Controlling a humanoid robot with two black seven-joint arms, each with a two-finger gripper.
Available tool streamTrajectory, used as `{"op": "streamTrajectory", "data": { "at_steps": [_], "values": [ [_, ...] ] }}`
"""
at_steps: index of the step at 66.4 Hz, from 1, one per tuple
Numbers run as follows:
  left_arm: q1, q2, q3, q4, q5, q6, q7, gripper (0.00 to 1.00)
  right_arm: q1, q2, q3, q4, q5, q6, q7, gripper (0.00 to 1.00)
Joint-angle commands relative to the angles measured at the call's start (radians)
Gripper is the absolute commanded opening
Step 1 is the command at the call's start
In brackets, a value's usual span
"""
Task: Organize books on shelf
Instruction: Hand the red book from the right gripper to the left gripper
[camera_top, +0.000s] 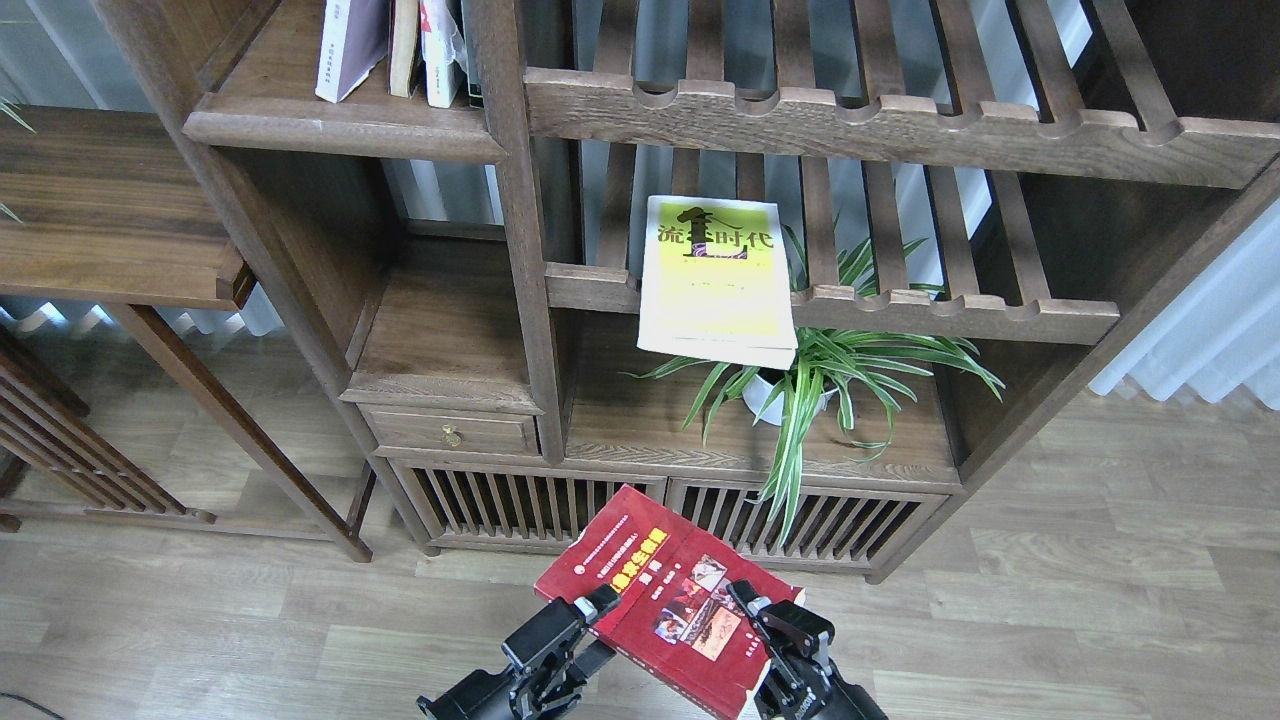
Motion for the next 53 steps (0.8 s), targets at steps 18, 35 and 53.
{"op": "streamTrajectory", "data": {
  "at_steps": [18, 35, 53],
  "values": [
    [-0.011, -0.008, -0.019, 0.076, -0.002, 0.0, 0.003, 0.15, -0.01, -0.002, -0.039, 0.007, -0.02, 0.0, 0.0, 0.05],
    [-0.044, -0.008, -0.007, 0.087, 0.0, 0.0, 0.012, 0.01, -0.013, -0.002, -0.045, 0.007, -0.034, 0.0, 0.0, 0.07],
    [-0.039, 0.029, -0.06, 0.057, 0.046, 0.0, 0.013, 0.0, 0.004, -0.023, -0.042, 0.002, -0.043, 0.0, 0.0, 0.67]
  ]
}}
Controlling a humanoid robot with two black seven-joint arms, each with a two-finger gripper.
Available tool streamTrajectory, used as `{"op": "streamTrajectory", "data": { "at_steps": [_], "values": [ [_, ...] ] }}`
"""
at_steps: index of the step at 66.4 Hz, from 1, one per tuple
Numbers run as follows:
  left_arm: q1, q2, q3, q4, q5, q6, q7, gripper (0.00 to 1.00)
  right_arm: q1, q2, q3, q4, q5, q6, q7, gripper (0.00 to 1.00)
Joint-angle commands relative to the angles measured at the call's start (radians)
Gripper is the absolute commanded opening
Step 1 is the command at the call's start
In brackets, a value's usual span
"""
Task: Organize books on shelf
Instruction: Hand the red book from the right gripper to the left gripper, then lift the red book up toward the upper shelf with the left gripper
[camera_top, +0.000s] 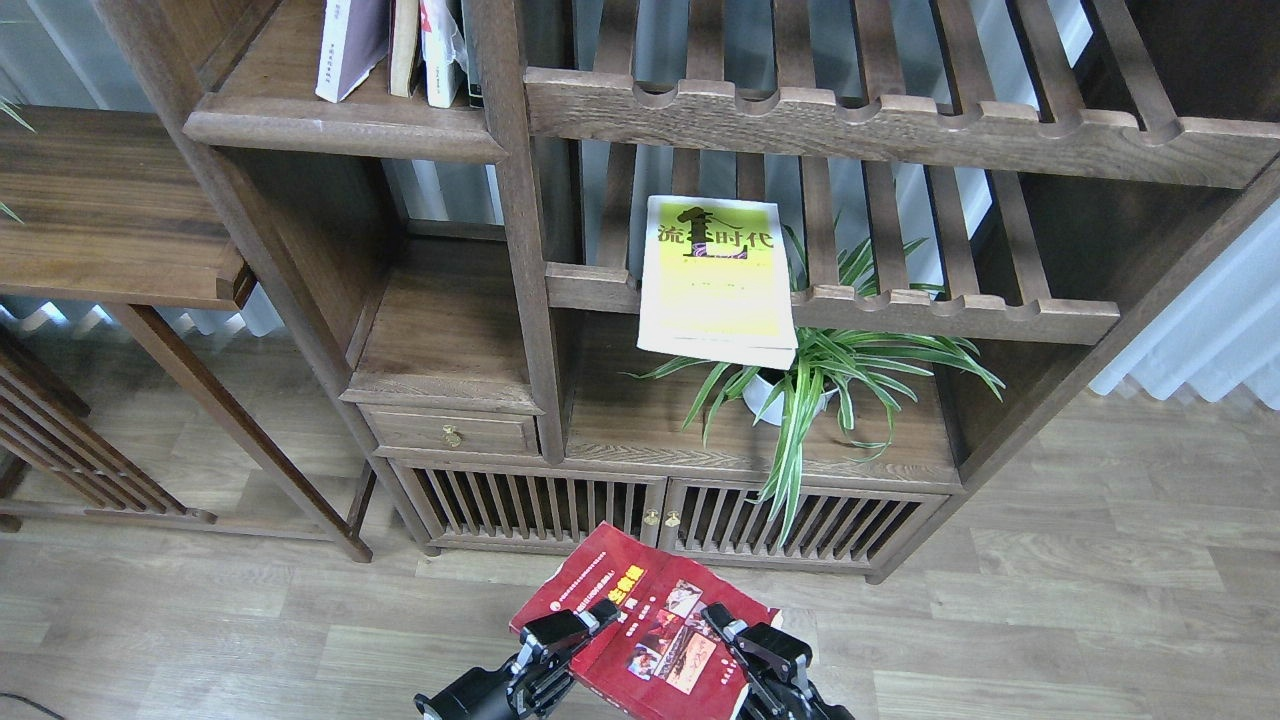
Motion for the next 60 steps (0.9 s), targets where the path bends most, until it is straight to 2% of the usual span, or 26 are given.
{"op": "streamTrajectory", "data": {
  "at_steps": [1, 3, 4, 6, 7, 8, 23, 24, 26, 30, 39, 47, 60],
  "values": [
    [0.001, 0.04, -0.029, -0.013, 0.029, 0.0, 0.001, 0.0, 0.008, -0.01, 0.006, -0.004, 0.0, 0.0, 0.0, 0.71],
    [0.001, 0.05, -0.034, -0.019, 0.03, 0.0, 0.001, 0.0, 0.011, -0.01, 0.006, -0.004, -0.001, 0.0, -0.002, 0.79],
    [0.001, 0.059, -0.037, -0.025, 0.032, 0.0, 0.001, 0.0, 0.017, -0.012, 0.006, -0.005, -0.001, 0.0, -0.003, 0.87],
    [0.003, 0.068, -0.042, -0.031, 0.032, 0.0, -0.001, 0.0, 0.023, -0.015, 0.006, -0.005, -0.001, 0.0, -0.005, 0.92],
    [0.004, 0.082, -0.048, -0.042, 0.033, 0.0, -0.001, 0.0, 0.032, -0.02, 0.006, -0.005, -0.003, 0.0, -0.005, 0.98],
    [0.004, 0.086, -0.051, -0.047, 0.033, 0.0, -0.001, 0.0, 0.035, -0.021, 0.006, -0.005, -0.003, 0.0, -0.003, 0.99],
    [0.035, 0.298, -0.141, -0.12, 0.153, 0.0, 0.002, 0.0, 0.043, -0.05, 0.03, -0.035, -0.003, 0.0, 0.001, 0.99],
    [0.058, 0.366, -0.176, -0.149, 0.191, 0.0, 0.027, 0.0, 0.043, -0.052, 0.046, -0.042, -0.003, 0.0, 0.0, 0.99],
    [0.065, 0.39, -0.187, -0.165, 0.194, 0.0, 0.041, 0.0, 0.043, -0.052, 0.052, -0.044, -0.003, 0.0, 0.0, 0.99],
    [0.096, 0.482, -0.227, -0.22, 0.219, 0.0, 0.096, 0.0, 0.051, -0.05, 0.06, -0.047, -0.003, 0.0, 0.0, 0.99],
    [0.128, 0.615, -0.344, -0.283, 0.323, 0.0, 0.151, 0.01, 0.066, -0.049, 0.058, -0.051, -0.003, 0.0, -0.002, 0.99],
    [0.122, 0.649, -0.47, -0.289, 0.38, 0.0, 0.206, 0.01, 0.072, -0.04, 0.057, -0.051, -0.003, 0.0, -0.003, 0.99],
    [0.101, 0.64, -0.655, -0.352, 0.377, 0.0, 0.206, 0.01, 0.077, -0.038, 0.053, -0.059, -0.001, 0.0, -0.003, 0.99]
  ]
}}
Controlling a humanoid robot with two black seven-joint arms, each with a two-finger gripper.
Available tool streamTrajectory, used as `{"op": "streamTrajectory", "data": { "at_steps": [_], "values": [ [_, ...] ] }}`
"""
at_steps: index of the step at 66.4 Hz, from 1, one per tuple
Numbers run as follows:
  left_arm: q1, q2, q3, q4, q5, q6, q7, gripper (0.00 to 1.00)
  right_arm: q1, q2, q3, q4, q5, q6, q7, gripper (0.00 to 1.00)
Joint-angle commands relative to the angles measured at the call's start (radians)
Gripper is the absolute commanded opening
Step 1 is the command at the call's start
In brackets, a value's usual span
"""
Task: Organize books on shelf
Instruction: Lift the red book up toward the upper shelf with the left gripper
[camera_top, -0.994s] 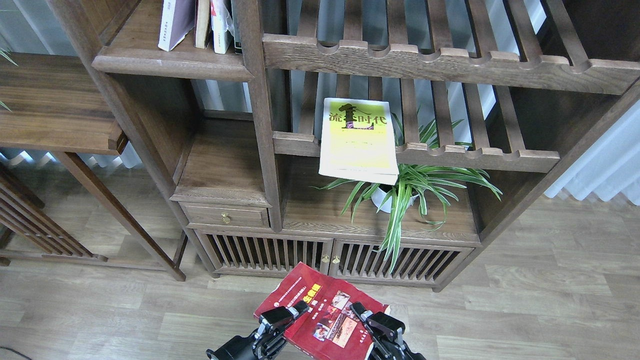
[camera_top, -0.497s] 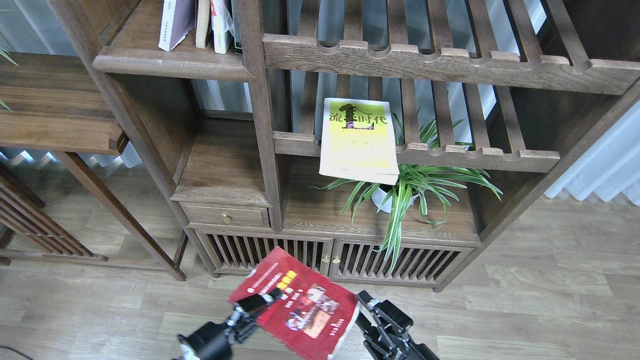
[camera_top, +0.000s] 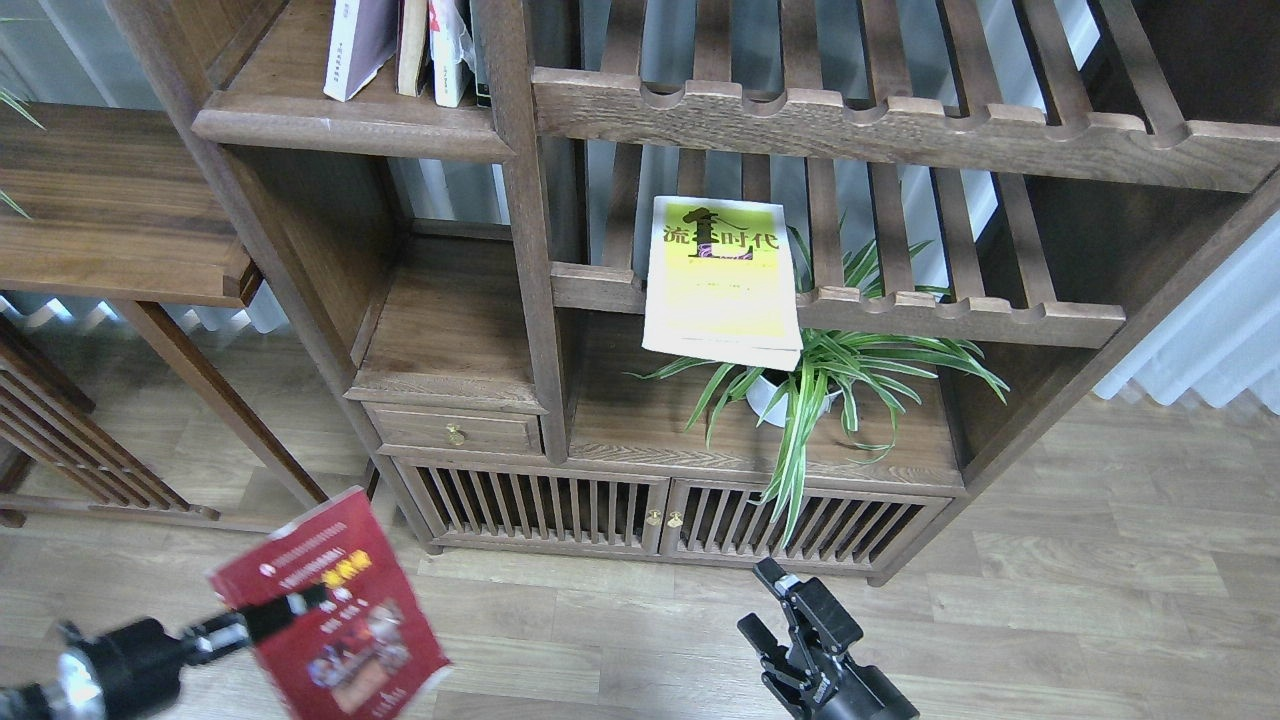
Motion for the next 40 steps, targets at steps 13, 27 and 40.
{"op": "streamTrajectory", "data": {
  "at_steps": [13, 27, 40],
  "values": [
    [-0.174, -0.003, -0.254, -0.058, -0.002, 0.0, 0.002, 0.01, 0.003, 0.002, -0.003, -0.013, 0.001, 0.0, 0.0, 0.99],
    [-0.488, 0.003, -0.283, -0.049, -0.054, 0.0, 0.002, 0.01, 0.003, 0.003, -0.006, -0.013, 0.001, 0.0, 0.0, 0.99],
    [-0.683, 0.005, -0.254, -0.015, -0.062, 0.0, 0.002, 0.02, 0.002, 0.003, -0.006, -0.013, 0.002, 0.0, 0.0, 0.99]
  ]
}}
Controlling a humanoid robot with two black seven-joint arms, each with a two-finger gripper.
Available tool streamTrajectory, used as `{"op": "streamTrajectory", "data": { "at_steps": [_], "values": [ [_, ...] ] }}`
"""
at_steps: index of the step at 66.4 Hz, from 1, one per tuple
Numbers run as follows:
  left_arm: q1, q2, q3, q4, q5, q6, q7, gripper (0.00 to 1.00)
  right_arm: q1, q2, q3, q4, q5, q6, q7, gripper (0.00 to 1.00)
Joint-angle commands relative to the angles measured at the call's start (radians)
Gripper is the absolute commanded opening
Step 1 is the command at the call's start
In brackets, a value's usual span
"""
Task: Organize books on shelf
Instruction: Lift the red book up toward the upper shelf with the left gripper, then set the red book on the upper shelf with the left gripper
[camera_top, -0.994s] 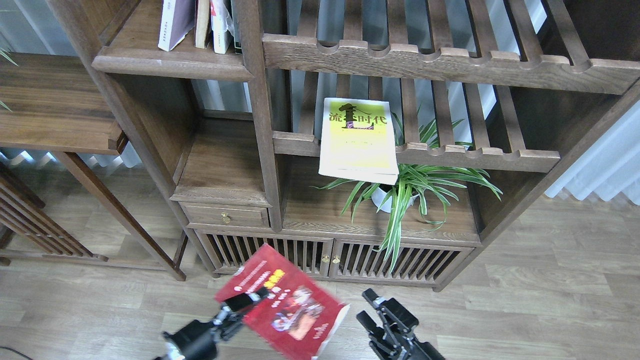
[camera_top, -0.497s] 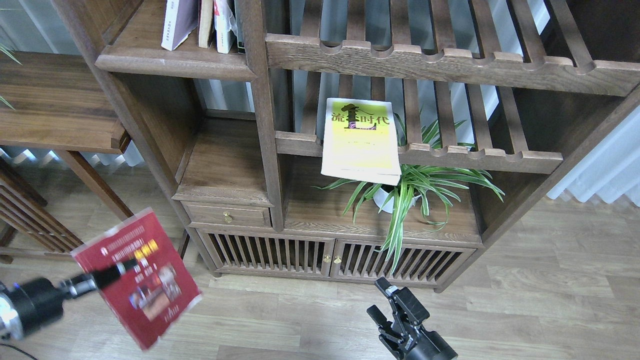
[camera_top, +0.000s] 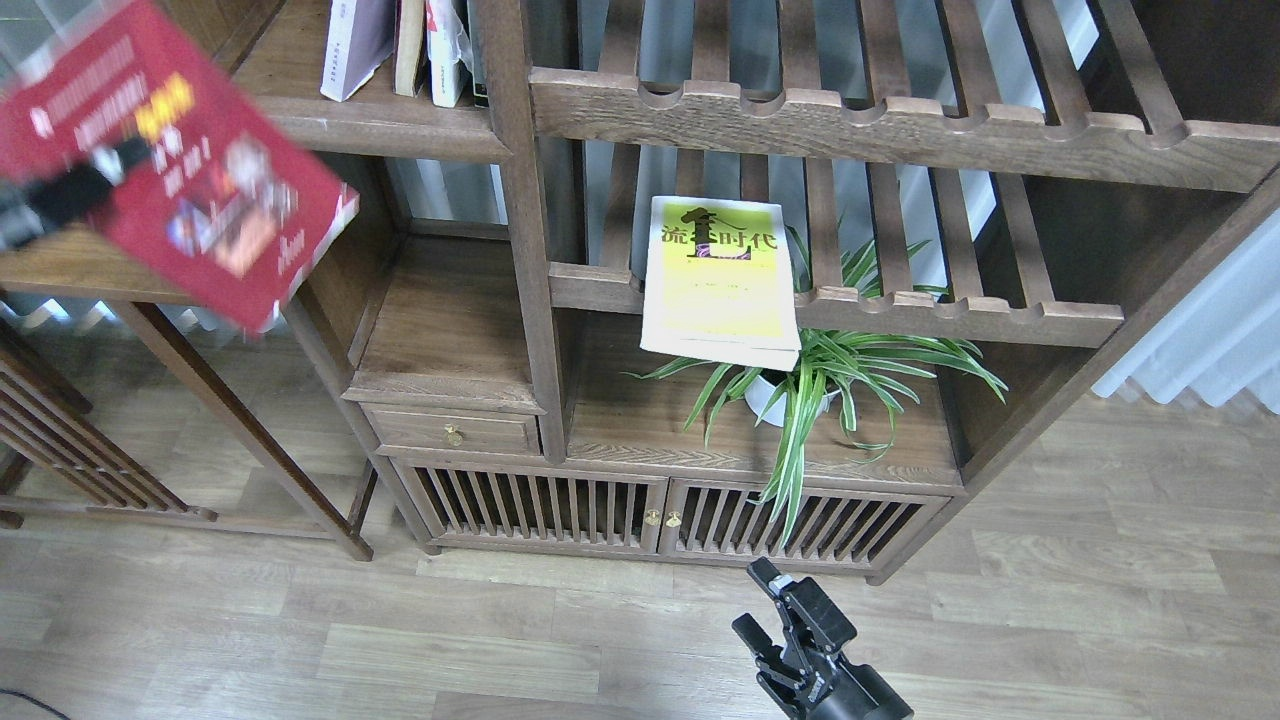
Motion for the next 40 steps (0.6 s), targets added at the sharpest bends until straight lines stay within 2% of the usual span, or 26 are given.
{"op": "streamTrajectory", "data": {
  "at_steps": [1, 21, 32, 40],
  "values": [
    [-0.119, 0.001, 0.027, 0.029, -0.002, 0.0, 0.0, 0.02, -0.002, 0.0, 0.0, 0.0, 0.001, 0.0, 0.0, 0.99],
    [-0.3, 0.018, 0.063, 0.135, 0.018, 0.0, 0.0, 0.02, -0.006, 0.0, 0.0, 0.002, 0.003, 0.0, 0.0, 0.99],
    [-0.383, 0.085, 0.099, 0.187, 0.035, 0.0, 0.0, 0.02, -0.005, 0.0, 0.0, 0.002, 0.003, 0.0, 0.0, 0.99],
    [-0.472, 0.136, 0.179, 0.244, 0.033, 0.0, 0.0, 0.02, -0.002, 0.002, -0.003, 0.002, 0.003, 0.0, 0.0, 0.99]
  ]
}}
